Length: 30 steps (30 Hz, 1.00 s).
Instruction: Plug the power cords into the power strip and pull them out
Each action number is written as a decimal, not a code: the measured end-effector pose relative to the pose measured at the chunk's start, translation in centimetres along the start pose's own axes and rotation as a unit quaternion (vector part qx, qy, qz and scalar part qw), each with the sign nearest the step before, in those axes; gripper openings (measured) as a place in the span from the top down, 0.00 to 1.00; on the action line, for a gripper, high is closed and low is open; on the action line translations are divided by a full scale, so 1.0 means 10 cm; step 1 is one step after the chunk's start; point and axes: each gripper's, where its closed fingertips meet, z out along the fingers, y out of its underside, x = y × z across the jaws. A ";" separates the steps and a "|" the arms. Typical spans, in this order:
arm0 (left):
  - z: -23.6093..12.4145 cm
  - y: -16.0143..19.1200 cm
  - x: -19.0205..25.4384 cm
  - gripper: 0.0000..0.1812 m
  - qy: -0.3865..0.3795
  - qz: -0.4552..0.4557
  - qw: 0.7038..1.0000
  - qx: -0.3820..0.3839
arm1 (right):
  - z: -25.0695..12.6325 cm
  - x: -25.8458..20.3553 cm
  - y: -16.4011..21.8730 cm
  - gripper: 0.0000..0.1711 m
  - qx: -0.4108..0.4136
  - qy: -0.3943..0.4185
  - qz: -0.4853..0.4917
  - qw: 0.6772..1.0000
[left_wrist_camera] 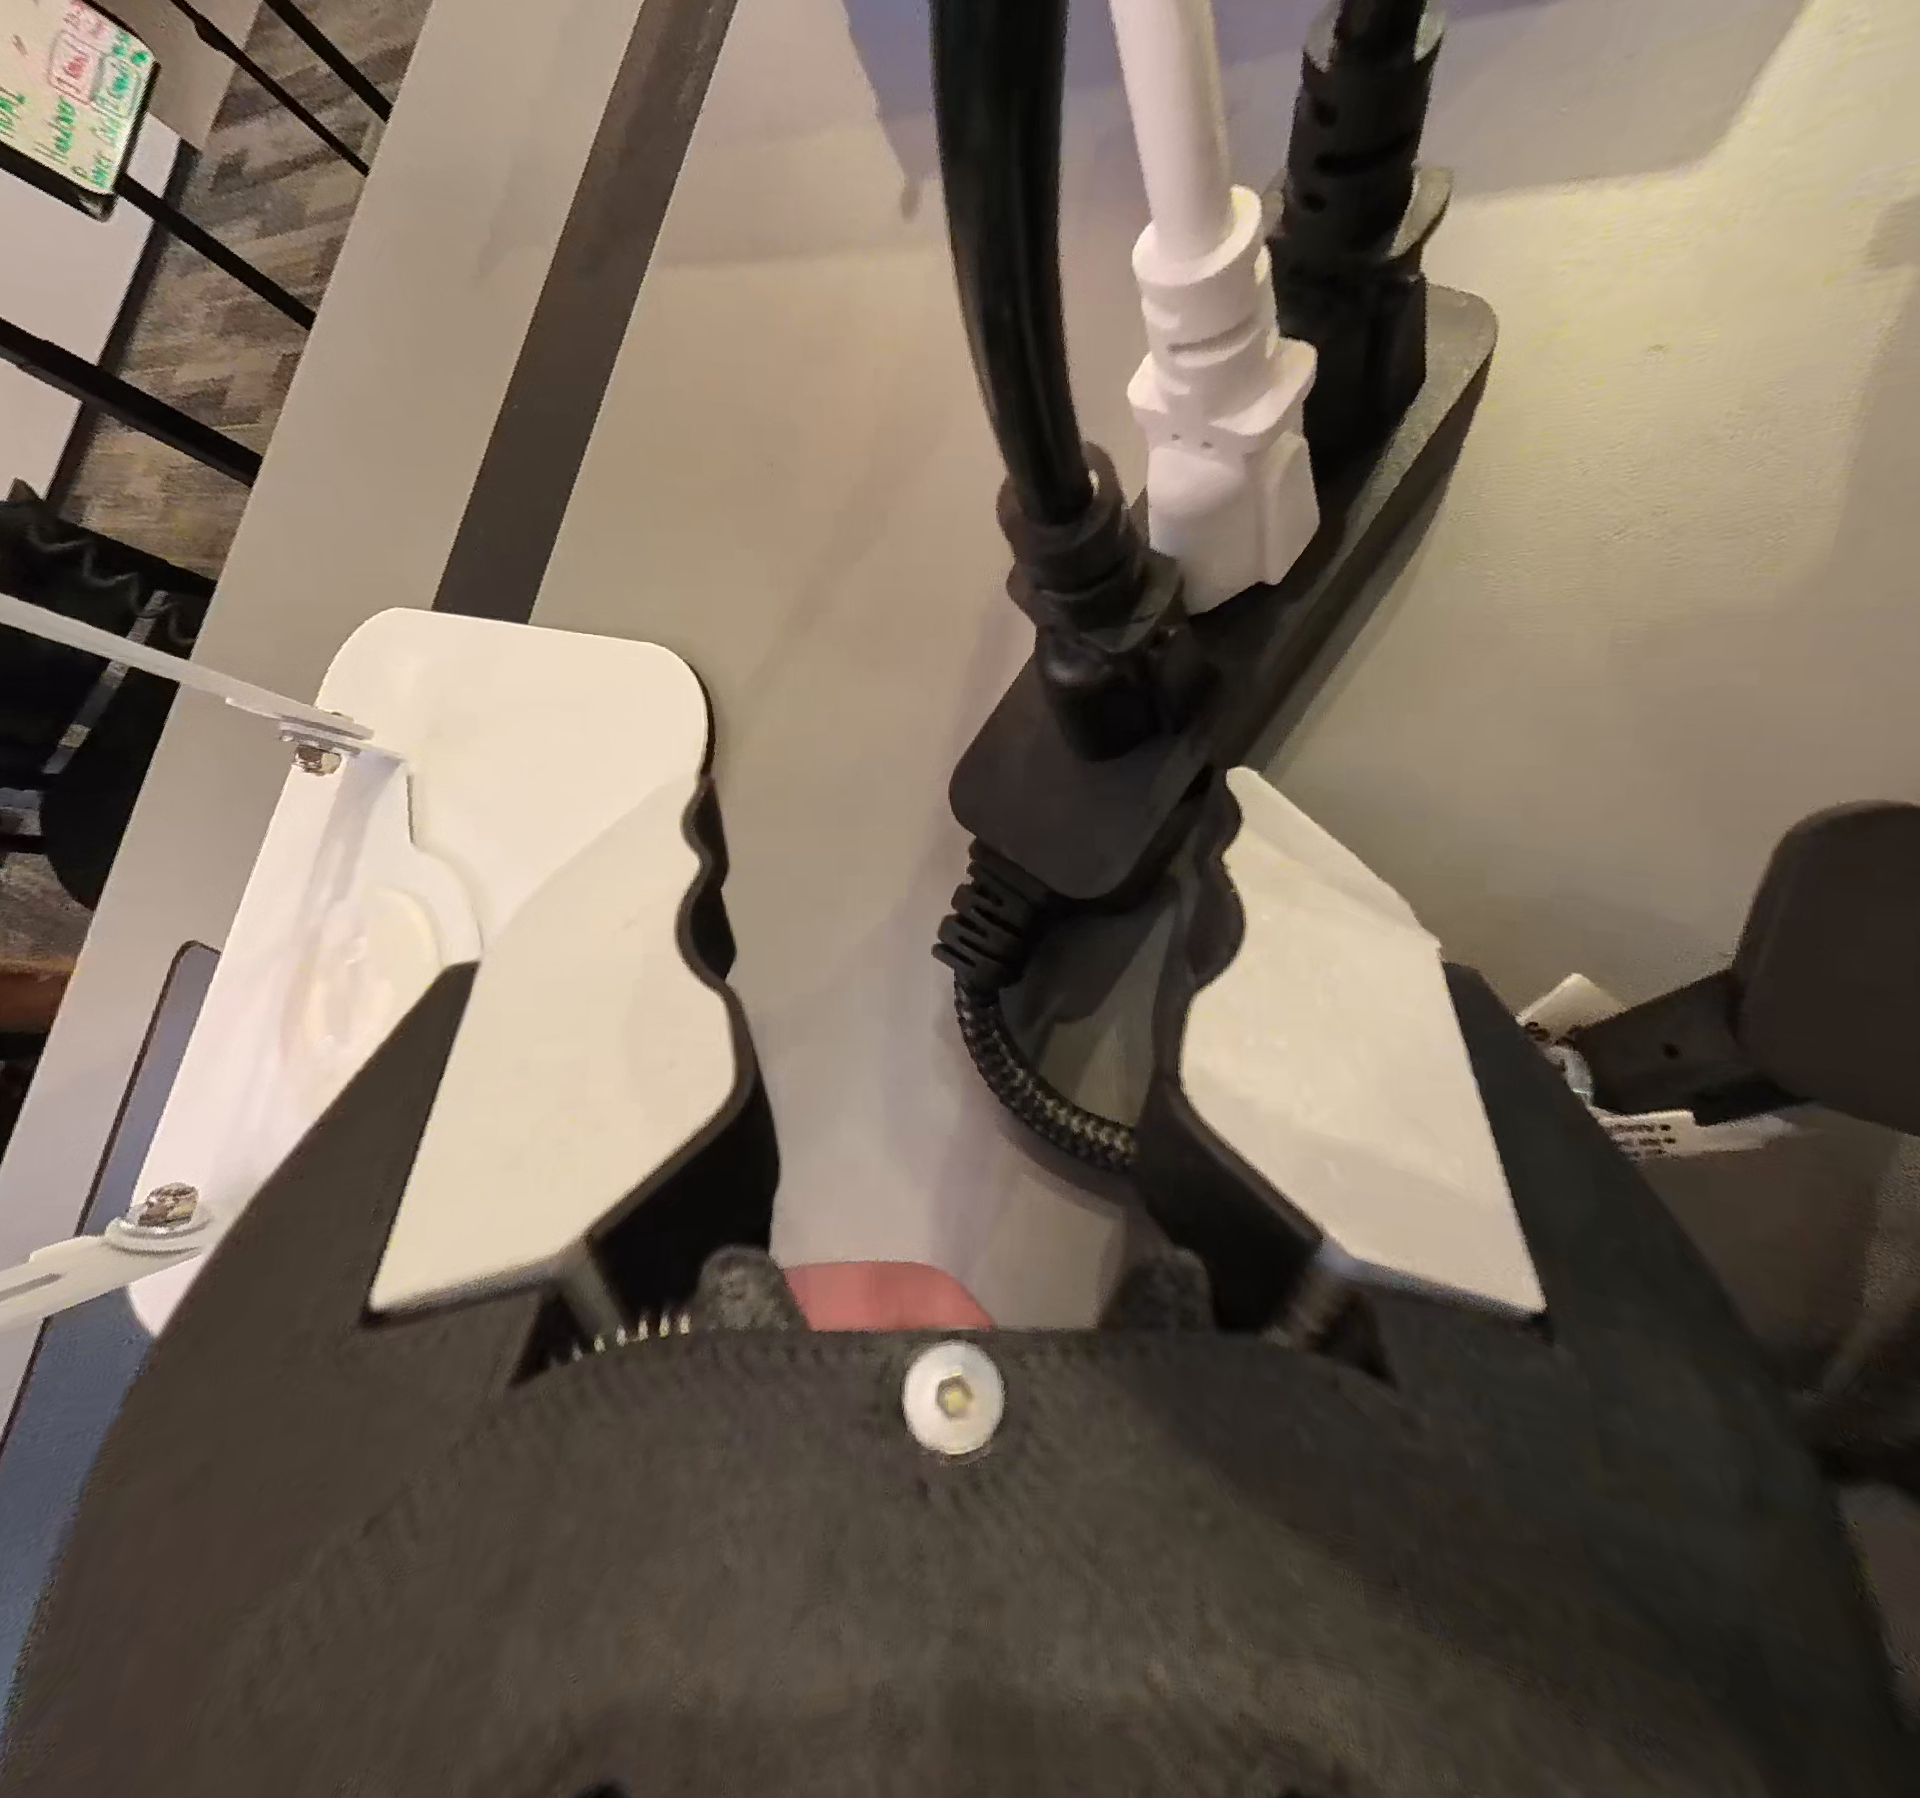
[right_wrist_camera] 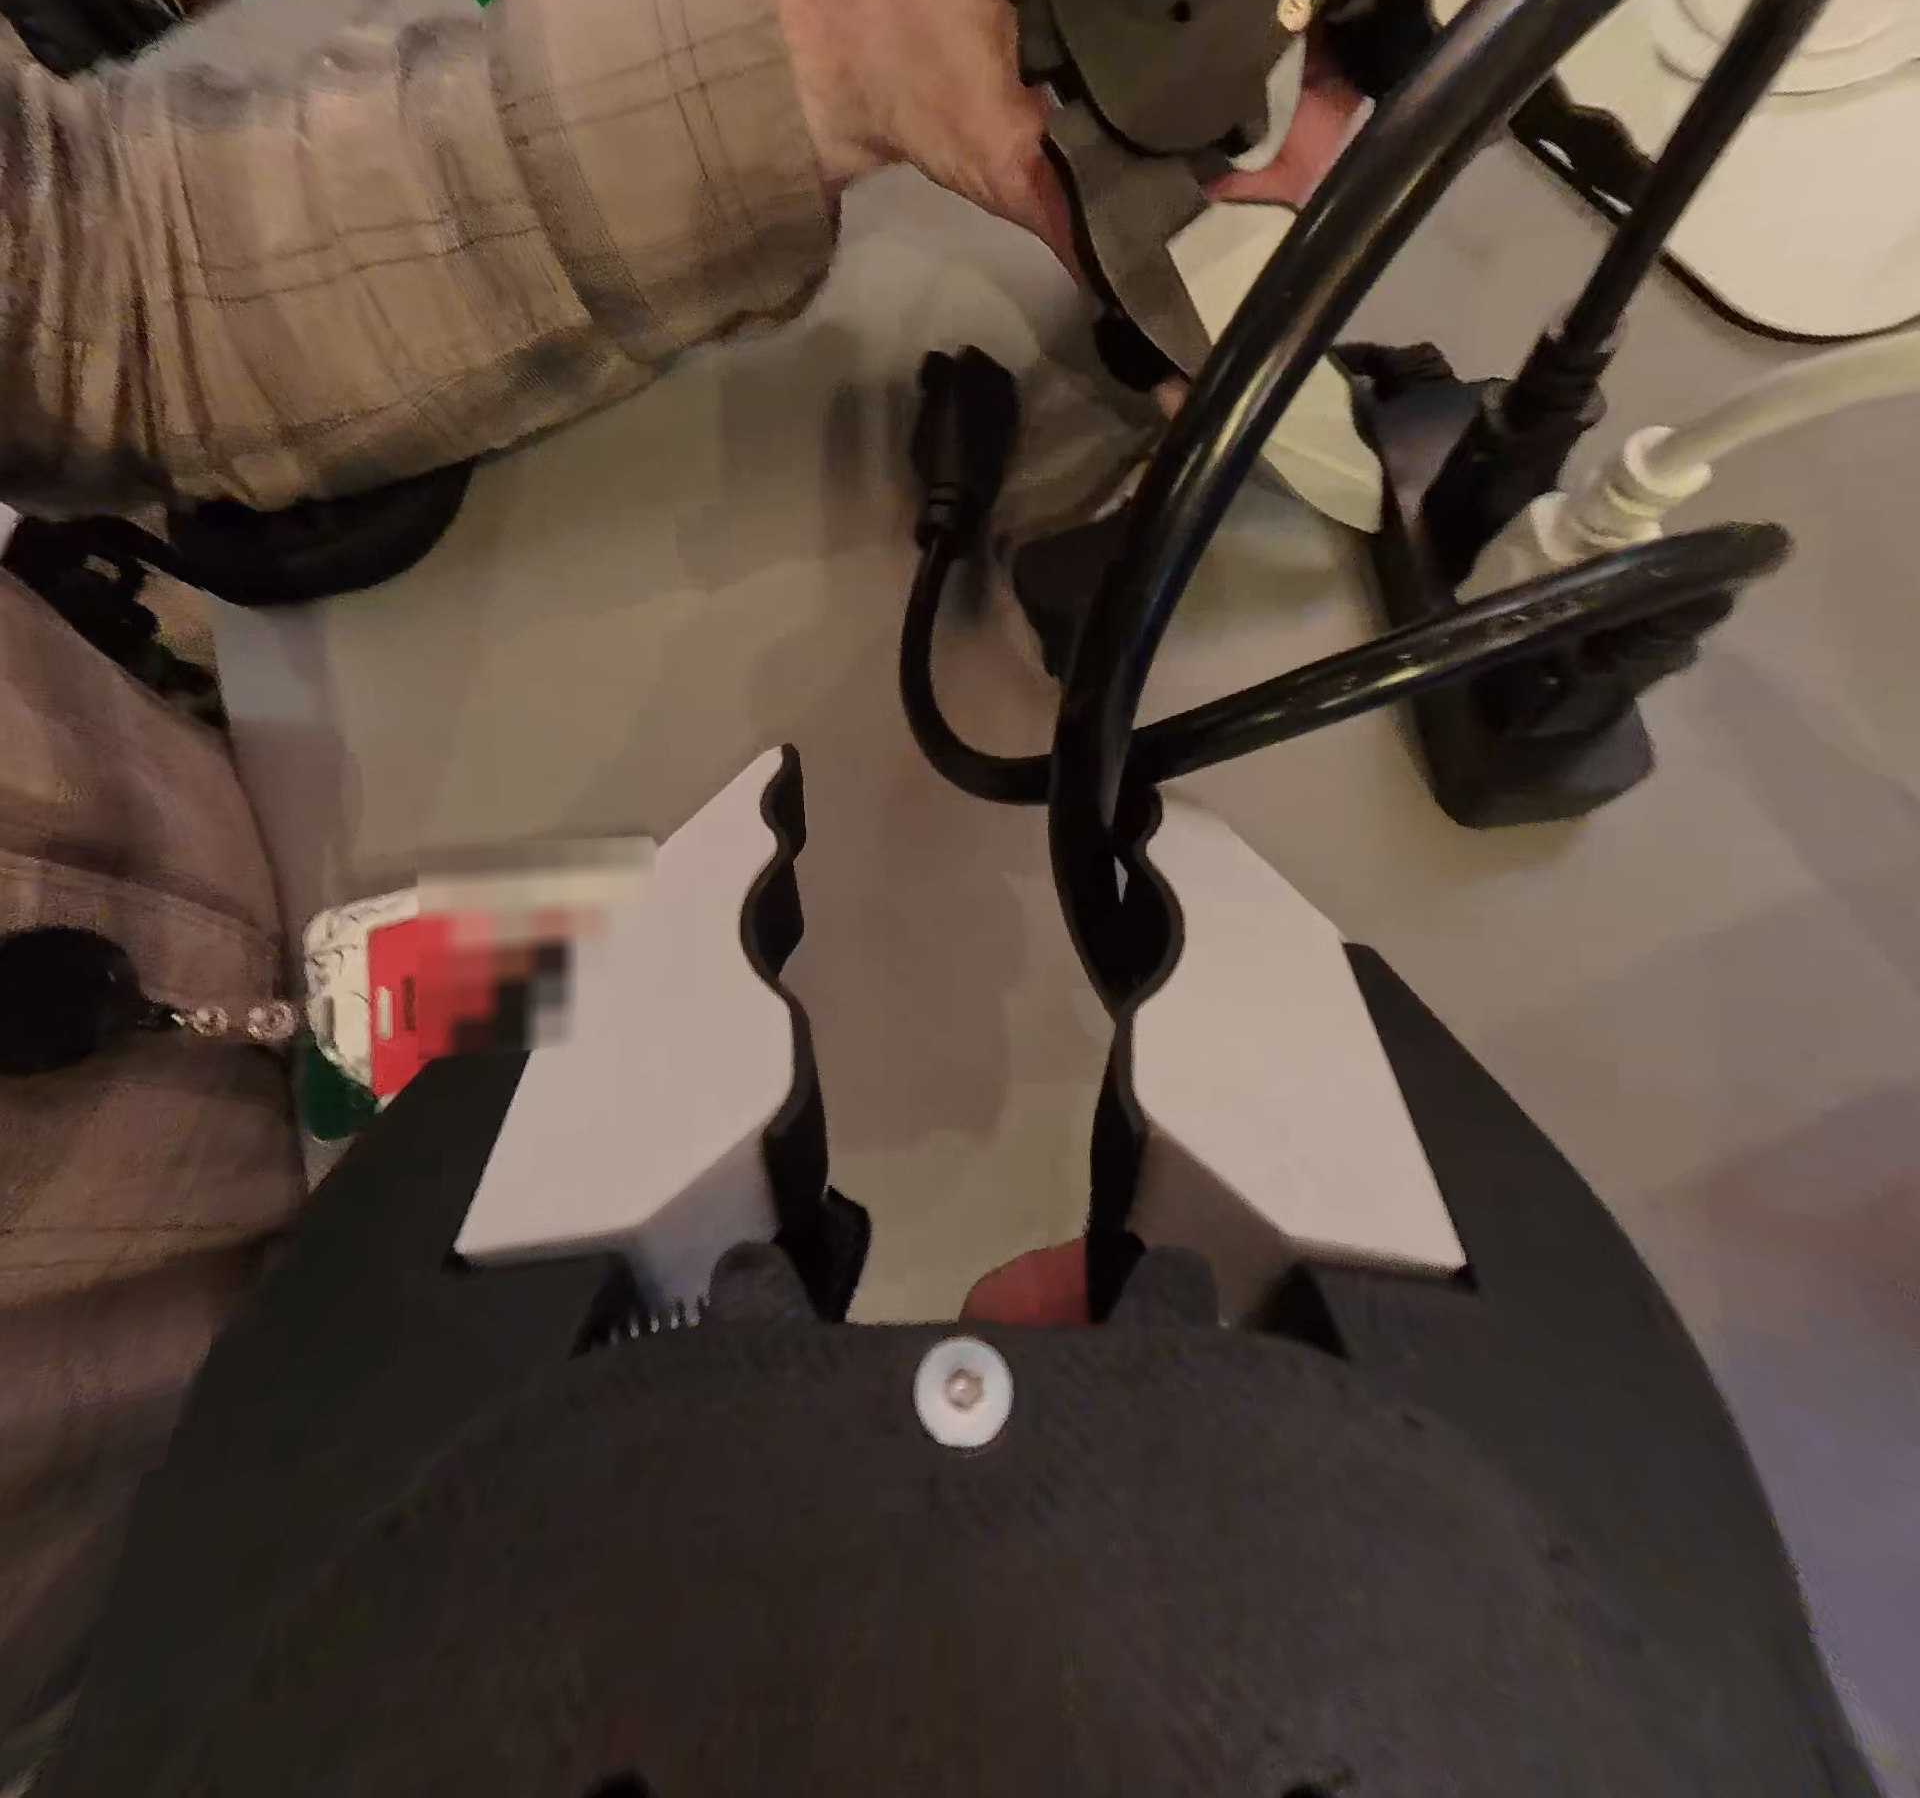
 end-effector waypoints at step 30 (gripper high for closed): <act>-0.10 0.02 -0.09 0.54 -0.018 0.024 0.999 -0.016 | -0.69 0.33 -0.04 0.46 -0.030 0.009 -0.057 0.998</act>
